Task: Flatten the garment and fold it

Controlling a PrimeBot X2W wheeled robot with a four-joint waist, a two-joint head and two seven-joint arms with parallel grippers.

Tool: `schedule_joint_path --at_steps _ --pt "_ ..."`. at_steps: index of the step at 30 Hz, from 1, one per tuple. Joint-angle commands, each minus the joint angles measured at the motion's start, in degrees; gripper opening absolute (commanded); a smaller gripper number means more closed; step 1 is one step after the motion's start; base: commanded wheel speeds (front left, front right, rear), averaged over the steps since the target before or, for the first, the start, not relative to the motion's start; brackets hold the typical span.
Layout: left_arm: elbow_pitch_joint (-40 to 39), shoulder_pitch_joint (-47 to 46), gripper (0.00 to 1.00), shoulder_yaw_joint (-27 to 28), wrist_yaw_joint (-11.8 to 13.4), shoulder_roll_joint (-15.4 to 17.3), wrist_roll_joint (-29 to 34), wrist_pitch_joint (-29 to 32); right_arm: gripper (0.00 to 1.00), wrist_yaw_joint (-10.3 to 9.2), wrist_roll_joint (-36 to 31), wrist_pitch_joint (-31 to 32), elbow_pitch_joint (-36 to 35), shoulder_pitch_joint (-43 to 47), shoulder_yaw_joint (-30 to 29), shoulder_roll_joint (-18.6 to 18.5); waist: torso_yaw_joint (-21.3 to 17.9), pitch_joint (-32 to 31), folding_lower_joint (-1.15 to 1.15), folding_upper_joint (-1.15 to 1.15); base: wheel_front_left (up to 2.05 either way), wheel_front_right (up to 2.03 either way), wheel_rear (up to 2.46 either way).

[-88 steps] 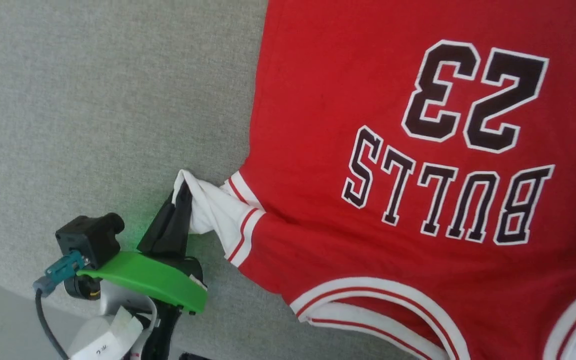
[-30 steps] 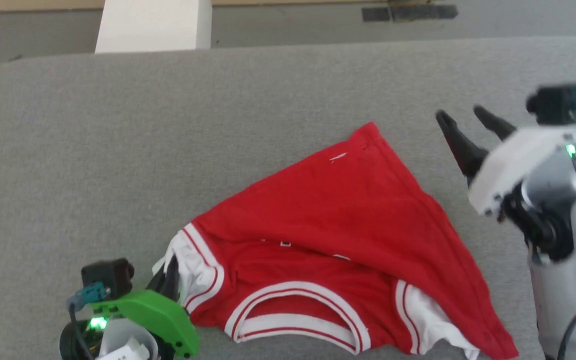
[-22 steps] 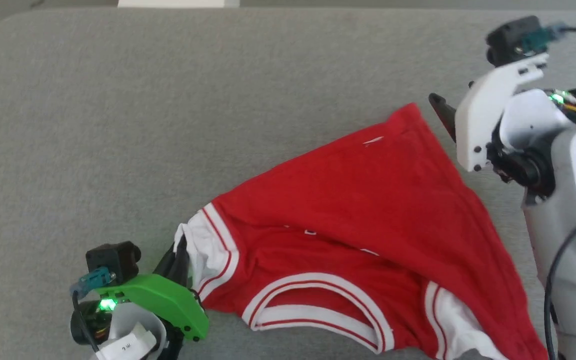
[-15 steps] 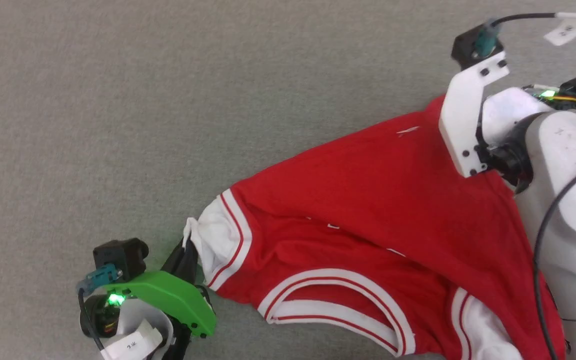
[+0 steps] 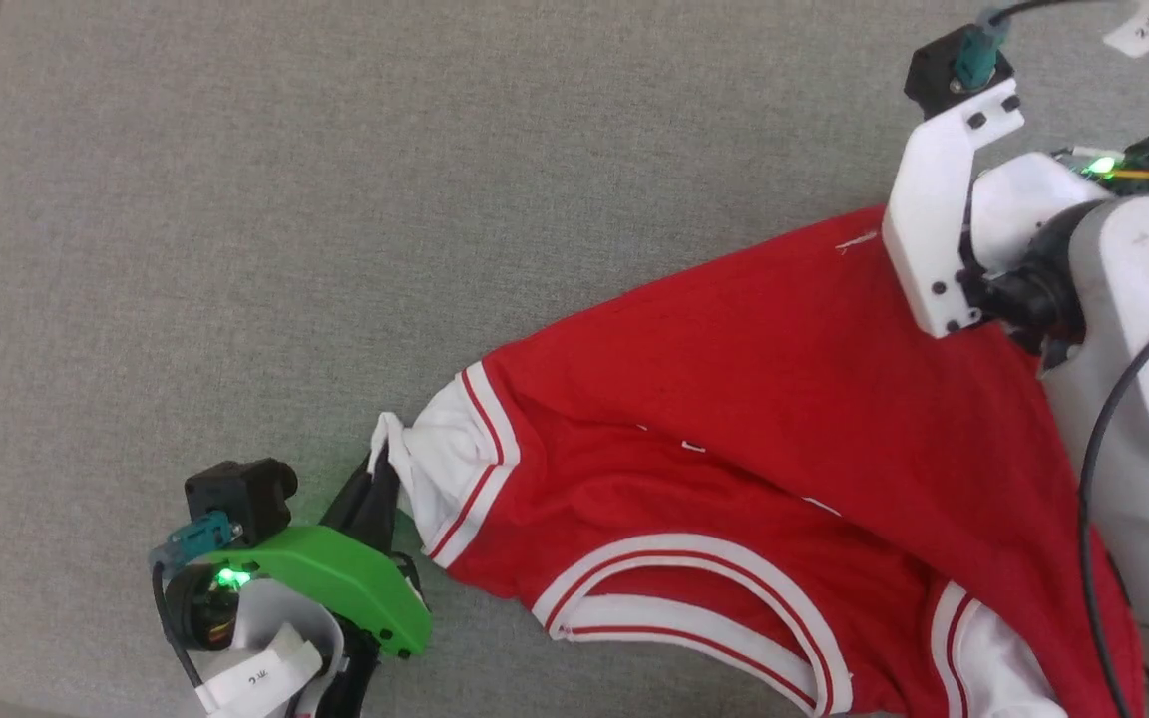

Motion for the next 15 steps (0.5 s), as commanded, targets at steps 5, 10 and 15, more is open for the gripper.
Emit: schedule_joint_path --at_steps 5,10,15 --pt "0.7 0.6 0.00 0.5 1.2 1.9 0.7 1.0 0.00 0.19 3.3 -6.2 -3.2 6.4 -4.8 1.0 -4.9 -8.1 0.00 0.00 0.00 0.00 0.00" --pt "-0.2 2.2 0.00 0.6 2.6 2.7 1.1 2.1 0.00 0.19 7.7 -7.9 -11.8 15.6 -9.2 0.3 -8.3 -13.6 0.00 0.00 0.00 0.00 0.00" --pt "-1.4 4.5 0.00 0.7 3.9 3.0 0.9 2.9 0.00 0.19 12.8 -5.3 -22.4 29.8 -14.7 0.7 -11.3 -17.3 0.00 0.00 0.00 0.00 0.00"
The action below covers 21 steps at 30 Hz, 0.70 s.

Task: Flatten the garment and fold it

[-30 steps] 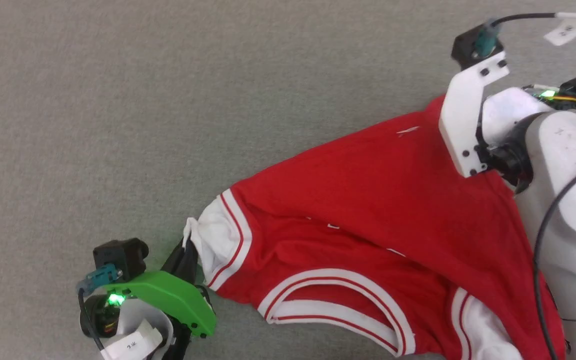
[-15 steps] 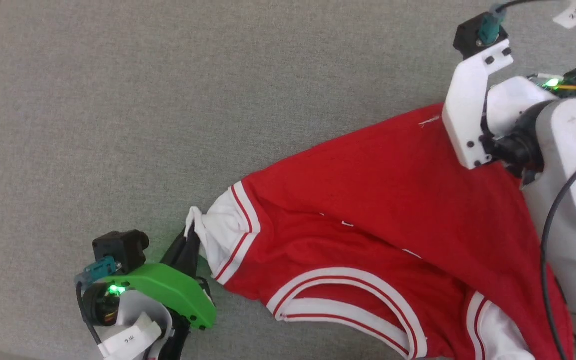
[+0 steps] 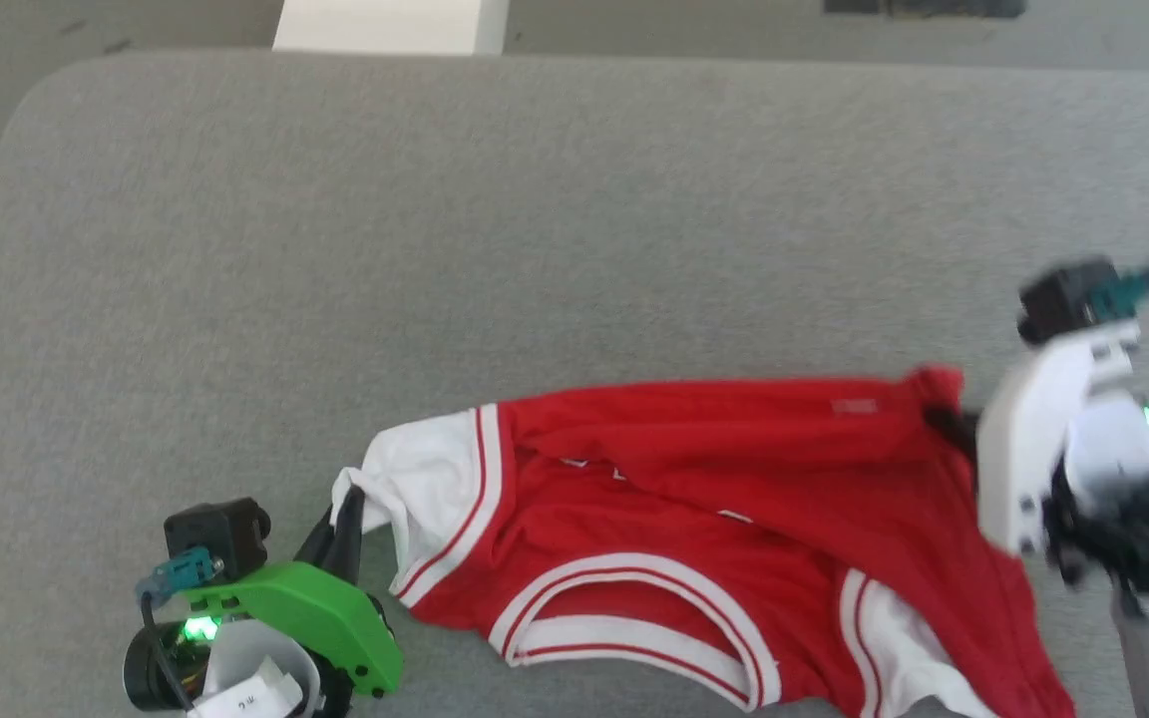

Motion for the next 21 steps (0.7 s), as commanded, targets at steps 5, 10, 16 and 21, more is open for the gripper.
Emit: schedule_joint_path --at_steps 5,10,16,21 --pt "-0.6 1.8 0.00 0.5 0.6 0.1 -1.1 -0.2 0.00 0.19 3.9 3.3 -8.2 14.0 -5.2 1.9 -6.5 -7.9 0.00 0.00 0.00 0.00 0.00" --pt "-1.7 1.6 0.00 2.7 -0.7 -2.1 -5.7 -1.4 0.00 0.19 9.0 5.9 -12.5 19.1 -9.5 4.6 -6.9 -10.0 0.00 0.00 0.00 0.00 0.00" --pt "-3.4 -5.7 0.00 4.6 -4.0 0.7 -8.0 1.6 0.00 0.19 10.9 9.3 -14.5 12.3 -14.0 3.4 -6.9 -13.1 0.00 0.00 0.00 0.00 0.00" --pt "-2.6 -18.0 0.00 3.9 -6.3 4.6 -5.6 5.9 0.00 0.19 11.4 13.5 -14.7 2.9 -16.5 0.7 -6.3 -14.8 0.00 0.00 0.00 0.00 0.00"
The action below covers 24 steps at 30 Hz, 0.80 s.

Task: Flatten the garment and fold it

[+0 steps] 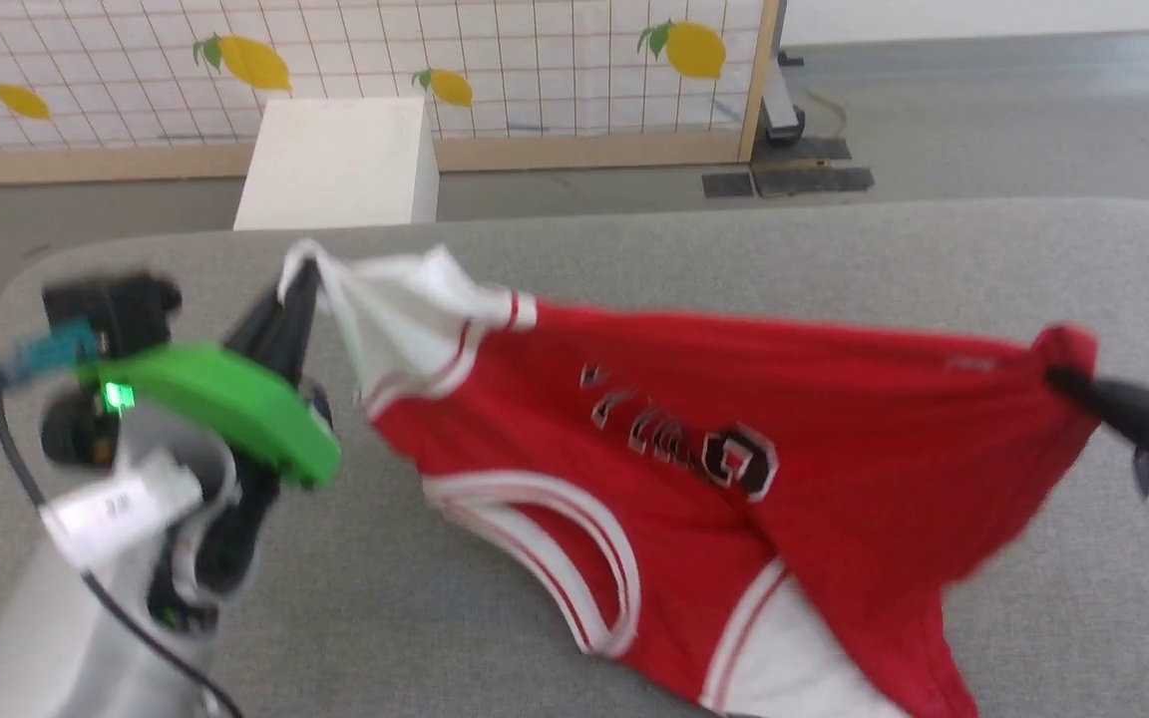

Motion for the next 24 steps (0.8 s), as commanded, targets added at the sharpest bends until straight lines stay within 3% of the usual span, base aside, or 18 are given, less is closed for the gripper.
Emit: schedule_joint_path --at_steps 1,7,13,24 --pt "0.4 -4.3 0.00 -0.5 -0.9 1.3 1.5 1.0 0.00 0.19 0.6 1.3 0.0 -2.8 -0.4 -0.8 0.2 -1.3 0.00 0.00 0.00 0.00 0.00" --pt "3.9 -21.1 0.00 -0.8 -3.5 2.5 2.7 4.4 0.00 0.19 0.7 4.9 2.2 -14.1 -0.6 -3.8 0.0 -1.3 0.00 0.00 0.00 0.00 0.00" --pt "10.1 -35.8 0.00 -0.3 -4.6 3.9 5.1 6.0 0.00 0.19 -0.9 6.3 5.1 -24.5 0.9 -4.1 -1.2 1.6 0.00 0.00 0.00 0.00 0.00" --pt "24.4 -59.9 0.00 0.1 -5.3 8.4 12.7 4.4 0.00 0.19 -13.8 0.2 14.1 -48.1 5.1 1.2 -4.5 18.8 0.00 0.00 0.00 0.00 0.00"
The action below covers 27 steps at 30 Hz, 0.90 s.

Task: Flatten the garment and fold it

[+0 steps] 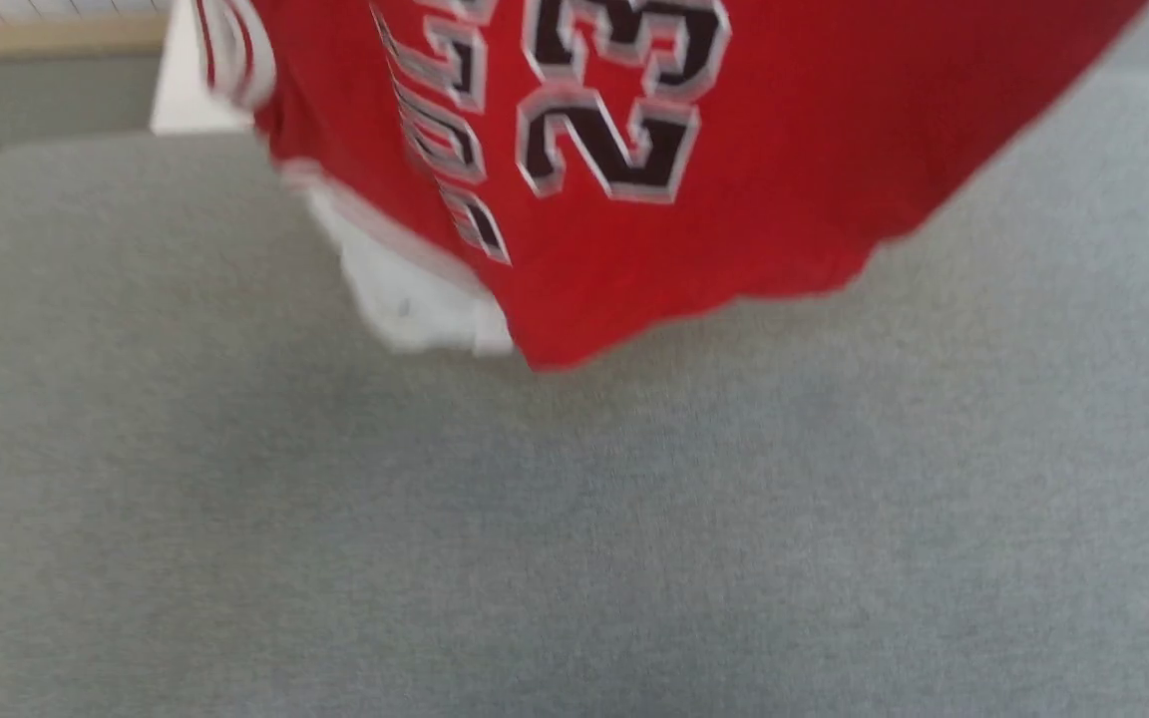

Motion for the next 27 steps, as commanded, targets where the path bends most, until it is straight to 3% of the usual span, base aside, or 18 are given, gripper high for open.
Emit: schedule_joint_path --at_steps 1,8,15,20,27 --pt "1.5 -3.1 0.00 0.2 -0.1 1.0 1.5 -1.1 0.00 0.19 -1.9 -1.6 1.5 -2.7 0.0 0.9 -2.6 10.2 0.00 0.00 0.00 0.00 0.00" --pt "9.6 -16.3 0.00 -0.8 -0.9 2.2 6.7 -8.5 0.00 0.19 -10.1 -11.1 10.4 -17.1 -1.6 7.0 -4.4 20.5 0.00 0.00 0.00 0.00 0.00" --pt "14.7 -23.7 0.00 -1.5 0.2 2.6 10.9 -18.0 0.00 0.19 -15.4 -20.7 18.5 -26.2 -3.6 8.7 -5.5 26.1 0.00 0.00 0.00 0.00 0.00" --pt "17.0 -25.7 0.00 -0.7 0.5 1.3 10.5 -24.9 0.00 0.19 -14.8 -26.9 23.0 -29.7 -3.3 8.8 -4.7 29.0 0.00 0.00 0.00 0.00 0.00" --pt "20.9 -23.7 0.00 -0.7 -2.1 -0.7 8.1 -29.8 0.00 0.19 -12.2 -32.1 26.9 -28.4 -1.4 8.8 -2.2 30.8 0.00 0.00 0.00 0.00 0.00"
